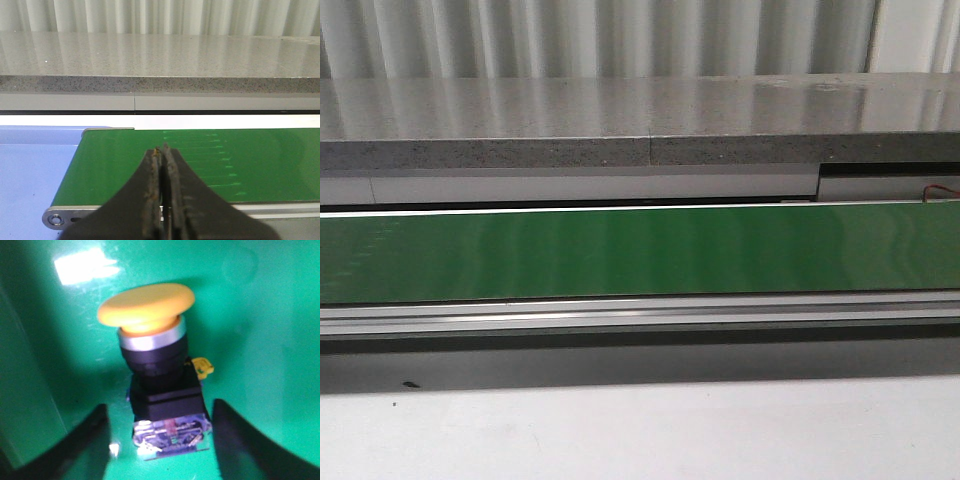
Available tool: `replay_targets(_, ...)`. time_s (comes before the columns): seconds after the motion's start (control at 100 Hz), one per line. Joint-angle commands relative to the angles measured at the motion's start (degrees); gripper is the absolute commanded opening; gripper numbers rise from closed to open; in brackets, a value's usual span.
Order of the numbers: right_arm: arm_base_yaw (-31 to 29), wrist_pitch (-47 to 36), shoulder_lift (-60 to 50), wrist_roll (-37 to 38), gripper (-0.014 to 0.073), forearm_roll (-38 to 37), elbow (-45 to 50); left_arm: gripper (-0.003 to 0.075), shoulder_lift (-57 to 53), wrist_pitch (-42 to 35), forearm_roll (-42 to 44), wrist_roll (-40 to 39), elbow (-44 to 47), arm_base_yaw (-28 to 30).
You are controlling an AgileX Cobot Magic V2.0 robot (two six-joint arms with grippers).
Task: Move button from right to left
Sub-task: 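Close the right gripper on the yellow push button's black body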
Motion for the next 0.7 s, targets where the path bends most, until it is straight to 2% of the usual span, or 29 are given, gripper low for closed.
replay_targets(0.0, -0.45, -0.99, -2.78, -0.67, 0.0283, -0.12, -1.7, -0.0021, -1.87, -4.29, 0.0, -0.5, 2.15, 0.15)
replay_targets(0.08, -0.45, -1.6, -2.78, -0.67, 0.0233, -0.12, -1.7, -0.0021, -1.87, -4.29, 0.0, -0.5, 2.15, 0.15)
replay_targets(0.29, -0.45, -1.21, -4.94, -0.67, 0.0239, -0.18, -1.9, -0.0021, -1.87, -4.29, 0.0, -0.5, 2.15, 0.15)
replay_targets(0.69, 1.56, 4.03, -18.35, -0.62, 0.0239, 0.36, -1.9, -0.002, -1.87, -4.29, 0.0, -0.5, 2.15, 0.15)
